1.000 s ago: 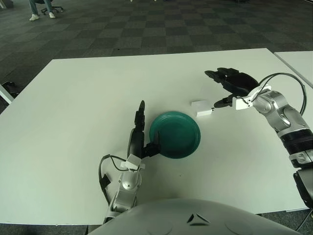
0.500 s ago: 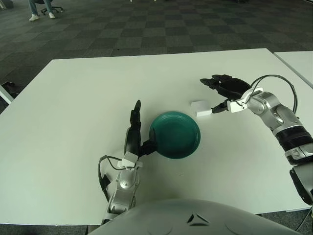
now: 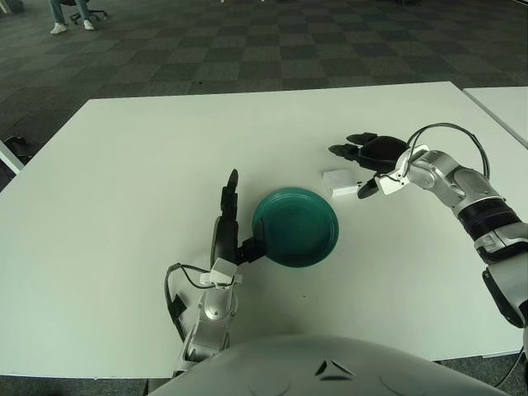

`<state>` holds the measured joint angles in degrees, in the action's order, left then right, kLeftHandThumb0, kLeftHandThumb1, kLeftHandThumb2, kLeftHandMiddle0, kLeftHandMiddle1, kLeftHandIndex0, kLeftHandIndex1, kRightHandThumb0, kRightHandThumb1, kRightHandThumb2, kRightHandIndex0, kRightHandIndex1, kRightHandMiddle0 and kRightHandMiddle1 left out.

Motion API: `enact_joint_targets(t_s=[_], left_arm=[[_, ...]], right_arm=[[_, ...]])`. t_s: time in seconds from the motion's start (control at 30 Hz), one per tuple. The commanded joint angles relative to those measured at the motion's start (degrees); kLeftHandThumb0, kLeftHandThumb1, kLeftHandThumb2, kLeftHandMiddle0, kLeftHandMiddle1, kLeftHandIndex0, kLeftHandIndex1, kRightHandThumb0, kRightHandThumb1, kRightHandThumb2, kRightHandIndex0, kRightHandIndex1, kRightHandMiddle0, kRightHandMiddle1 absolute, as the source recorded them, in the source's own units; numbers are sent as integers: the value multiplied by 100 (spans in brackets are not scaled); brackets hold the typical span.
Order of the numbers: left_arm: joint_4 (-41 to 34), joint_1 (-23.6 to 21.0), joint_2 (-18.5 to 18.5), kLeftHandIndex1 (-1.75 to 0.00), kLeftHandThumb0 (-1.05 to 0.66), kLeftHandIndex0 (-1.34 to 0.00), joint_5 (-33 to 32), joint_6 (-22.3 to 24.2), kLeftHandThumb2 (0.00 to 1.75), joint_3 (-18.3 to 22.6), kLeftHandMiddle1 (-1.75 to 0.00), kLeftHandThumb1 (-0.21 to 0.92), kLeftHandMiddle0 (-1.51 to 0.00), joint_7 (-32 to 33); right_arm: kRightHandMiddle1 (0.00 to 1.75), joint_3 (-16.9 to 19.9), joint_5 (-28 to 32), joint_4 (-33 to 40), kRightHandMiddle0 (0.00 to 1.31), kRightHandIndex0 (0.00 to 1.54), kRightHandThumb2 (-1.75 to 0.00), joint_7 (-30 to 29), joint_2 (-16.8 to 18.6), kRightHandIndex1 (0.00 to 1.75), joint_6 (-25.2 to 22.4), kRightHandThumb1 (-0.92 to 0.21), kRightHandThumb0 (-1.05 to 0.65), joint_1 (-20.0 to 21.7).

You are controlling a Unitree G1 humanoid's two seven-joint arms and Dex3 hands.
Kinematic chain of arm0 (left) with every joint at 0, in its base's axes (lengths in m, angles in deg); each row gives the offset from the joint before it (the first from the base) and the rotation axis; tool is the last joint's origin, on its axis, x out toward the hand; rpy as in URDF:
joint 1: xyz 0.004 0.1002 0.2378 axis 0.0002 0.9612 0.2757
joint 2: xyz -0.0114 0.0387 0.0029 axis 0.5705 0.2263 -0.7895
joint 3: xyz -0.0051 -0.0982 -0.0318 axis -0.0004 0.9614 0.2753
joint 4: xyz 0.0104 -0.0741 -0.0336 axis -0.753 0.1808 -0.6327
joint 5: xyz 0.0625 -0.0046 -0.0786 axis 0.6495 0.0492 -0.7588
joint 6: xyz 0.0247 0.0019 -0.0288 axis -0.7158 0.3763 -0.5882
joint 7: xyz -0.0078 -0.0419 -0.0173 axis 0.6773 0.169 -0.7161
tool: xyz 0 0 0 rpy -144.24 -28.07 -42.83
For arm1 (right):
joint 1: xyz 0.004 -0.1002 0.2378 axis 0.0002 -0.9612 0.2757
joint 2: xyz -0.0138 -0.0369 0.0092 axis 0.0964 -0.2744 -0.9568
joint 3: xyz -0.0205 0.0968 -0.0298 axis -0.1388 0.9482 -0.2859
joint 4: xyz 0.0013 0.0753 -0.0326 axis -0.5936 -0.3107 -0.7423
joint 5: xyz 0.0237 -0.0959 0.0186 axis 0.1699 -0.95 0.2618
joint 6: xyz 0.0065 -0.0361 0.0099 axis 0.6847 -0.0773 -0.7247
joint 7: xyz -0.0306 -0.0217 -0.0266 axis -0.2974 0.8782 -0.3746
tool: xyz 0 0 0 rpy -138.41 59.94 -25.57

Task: Put the charger into the plate.

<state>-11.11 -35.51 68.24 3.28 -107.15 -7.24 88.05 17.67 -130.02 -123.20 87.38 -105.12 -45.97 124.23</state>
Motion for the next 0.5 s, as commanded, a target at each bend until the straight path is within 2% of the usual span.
enact_joint_targets(t_s=[0.0, 0.13, 0.47], left_arm=[[205, 41, -63, -21, -97, 0, -192, -136, 100, -23, 0, 92, -1, -45], [260, 12, -47, -18, -98, 0, -384, -148, 99, -42, 0, 92, 0, -169], [264, 20, -89, -14, -98, 0, -397, -172, 96, -103, 0, 92, 0, -182]], right_arm=[[0, -141, -128, -156, 0, 0, -44, 69, 40, 0, 86, -92, -105, 258], [0, -286, -197, -394, 0, 0, -45, 109, 117, 0, 139, -92, -105, 414], [0, -592, -249, -815, 0, 0, -41, 307, 226, 0, 363, -92, -105, 627]])
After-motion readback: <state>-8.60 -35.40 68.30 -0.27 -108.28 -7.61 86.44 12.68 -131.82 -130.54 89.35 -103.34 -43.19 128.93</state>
